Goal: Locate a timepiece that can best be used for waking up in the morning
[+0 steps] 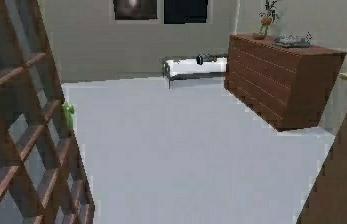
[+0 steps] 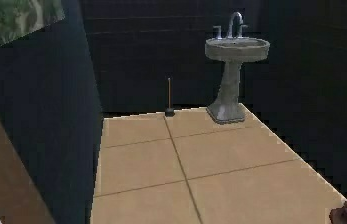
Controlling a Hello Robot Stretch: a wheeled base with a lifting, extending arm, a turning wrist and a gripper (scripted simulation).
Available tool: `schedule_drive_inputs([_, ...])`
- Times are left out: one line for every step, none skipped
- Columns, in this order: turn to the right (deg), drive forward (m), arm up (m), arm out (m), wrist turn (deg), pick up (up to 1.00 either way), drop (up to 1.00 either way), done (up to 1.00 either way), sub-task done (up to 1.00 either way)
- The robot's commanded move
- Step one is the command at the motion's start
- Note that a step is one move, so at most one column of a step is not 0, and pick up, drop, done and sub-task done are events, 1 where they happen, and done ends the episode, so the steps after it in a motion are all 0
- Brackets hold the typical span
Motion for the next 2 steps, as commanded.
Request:
schedule_drive_inputs([0.0,1.00,0.00,0.00,0.0,0.00,0.00,0.00,0.00])
schedule_drive_inputs([0.0,1.00,0.00,0.00,0.0,0.00,0.00,0.00,0.00])
